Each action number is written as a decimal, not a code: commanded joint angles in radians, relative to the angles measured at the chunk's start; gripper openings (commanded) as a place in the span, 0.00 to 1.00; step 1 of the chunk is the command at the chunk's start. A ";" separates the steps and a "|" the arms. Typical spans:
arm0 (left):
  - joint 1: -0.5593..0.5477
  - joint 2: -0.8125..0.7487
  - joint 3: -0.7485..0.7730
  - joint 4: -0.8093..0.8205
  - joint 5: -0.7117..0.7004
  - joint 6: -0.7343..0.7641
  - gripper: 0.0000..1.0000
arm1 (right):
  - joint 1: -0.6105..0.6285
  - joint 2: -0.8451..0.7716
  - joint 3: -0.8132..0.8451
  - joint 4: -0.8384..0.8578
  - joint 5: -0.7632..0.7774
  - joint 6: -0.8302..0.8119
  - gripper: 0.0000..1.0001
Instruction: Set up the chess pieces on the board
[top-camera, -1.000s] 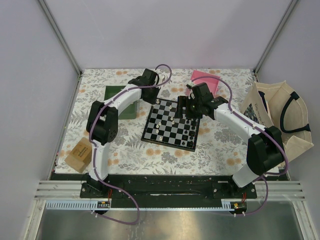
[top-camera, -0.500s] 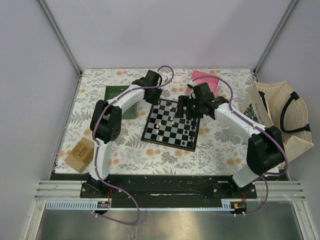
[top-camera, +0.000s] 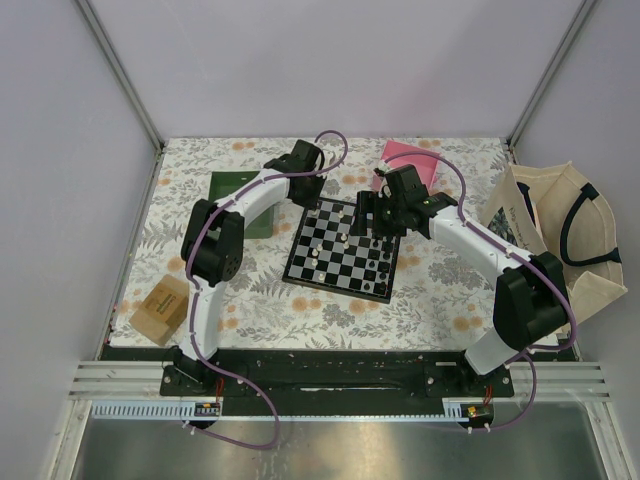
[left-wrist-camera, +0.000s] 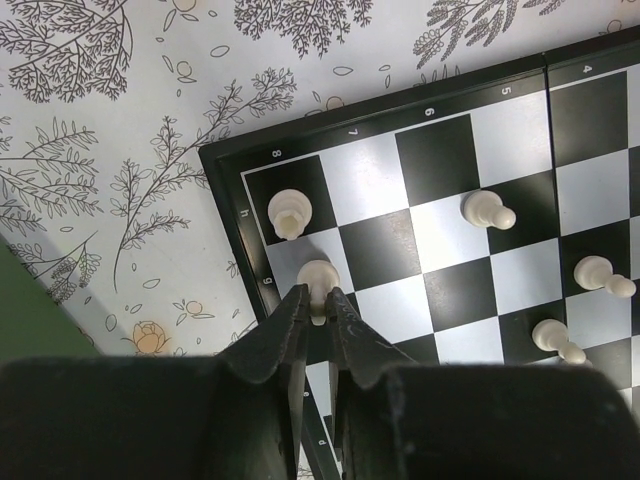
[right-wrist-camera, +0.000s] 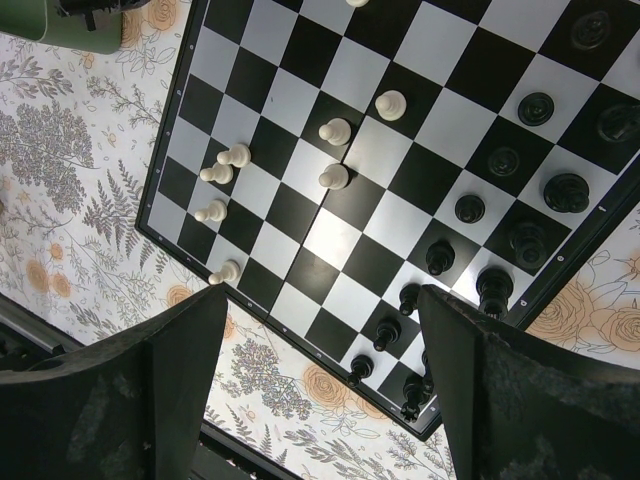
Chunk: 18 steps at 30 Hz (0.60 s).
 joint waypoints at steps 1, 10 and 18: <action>-0.004 0.005 0.048 0.025 -0.004 -0.010 0.18 | -0.008 -0.027 0.002 0.003 -0.001 -0.015 0.86; -0.004 -0.009 0.042 0.025 -0.022 -0.010 0.32 | -0.009 -0.028 0.002 0.003 -0.006 -0.015 0.87; -0.004 -0.191 -0.053 0.135 -0.035 -0.018 0.42 | -0.011 -0.018 -0.005 0.005 0.002 -0.009 0.86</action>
